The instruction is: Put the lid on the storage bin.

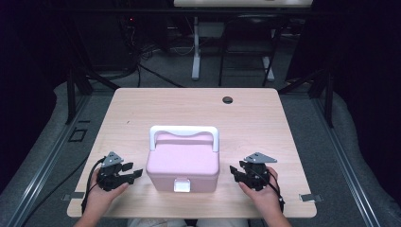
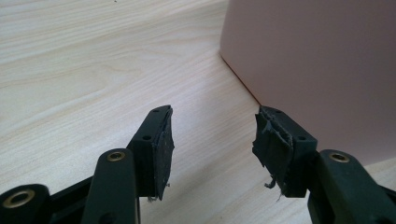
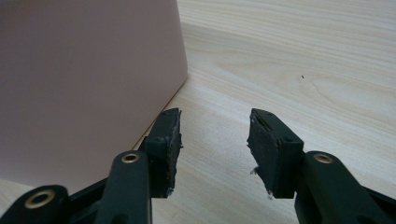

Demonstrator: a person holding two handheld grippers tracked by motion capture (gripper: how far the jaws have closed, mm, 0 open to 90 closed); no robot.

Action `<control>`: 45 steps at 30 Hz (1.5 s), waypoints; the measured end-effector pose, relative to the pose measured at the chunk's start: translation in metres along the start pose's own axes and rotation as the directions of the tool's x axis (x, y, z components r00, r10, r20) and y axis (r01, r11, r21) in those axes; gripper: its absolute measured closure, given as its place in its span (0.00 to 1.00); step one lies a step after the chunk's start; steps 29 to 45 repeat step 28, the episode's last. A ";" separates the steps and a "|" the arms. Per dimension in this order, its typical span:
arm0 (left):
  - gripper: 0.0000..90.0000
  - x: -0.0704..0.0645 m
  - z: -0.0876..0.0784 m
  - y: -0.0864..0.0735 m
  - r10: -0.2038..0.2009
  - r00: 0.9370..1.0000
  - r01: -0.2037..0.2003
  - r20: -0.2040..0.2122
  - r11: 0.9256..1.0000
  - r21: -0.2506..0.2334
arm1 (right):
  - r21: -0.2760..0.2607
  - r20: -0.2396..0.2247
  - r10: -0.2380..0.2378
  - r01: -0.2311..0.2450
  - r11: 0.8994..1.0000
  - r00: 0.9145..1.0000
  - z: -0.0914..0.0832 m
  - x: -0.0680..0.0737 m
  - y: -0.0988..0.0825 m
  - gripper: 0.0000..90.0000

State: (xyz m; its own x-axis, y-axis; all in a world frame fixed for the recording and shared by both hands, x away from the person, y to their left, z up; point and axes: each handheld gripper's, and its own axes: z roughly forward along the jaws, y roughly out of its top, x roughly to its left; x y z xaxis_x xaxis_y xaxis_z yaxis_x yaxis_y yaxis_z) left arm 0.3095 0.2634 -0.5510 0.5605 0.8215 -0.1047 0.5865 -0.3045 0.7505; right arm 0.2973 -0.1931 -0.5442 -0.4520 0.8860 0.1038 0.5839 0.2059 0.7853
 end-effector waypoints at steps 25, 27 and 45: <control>0.46 0.013 0.003 -0.002 -0.043 0.998 0.043 -0.037 0.999 -0.008 | 0.006 -0.004 0.002 -0.002 1.000 1.000 0.008 -0.005 -0.003 0.54; 0.45 0.015 0.002 -0.002 -0.053 0.998 0.052 -0.033 0.998 -0.017 | 0.011 0.000 0.008 -0.008 1.000 1.000 0.009 -0.007 -0.003 0.54; 0.45 0.016 0.002 -0.002 -0.063 0.998 0.063 -0.031 0.998 -0.023 | 0.011 0.002 0.007 -0.007 1.000 1.000 0.010 -0.007 -0.003 0.54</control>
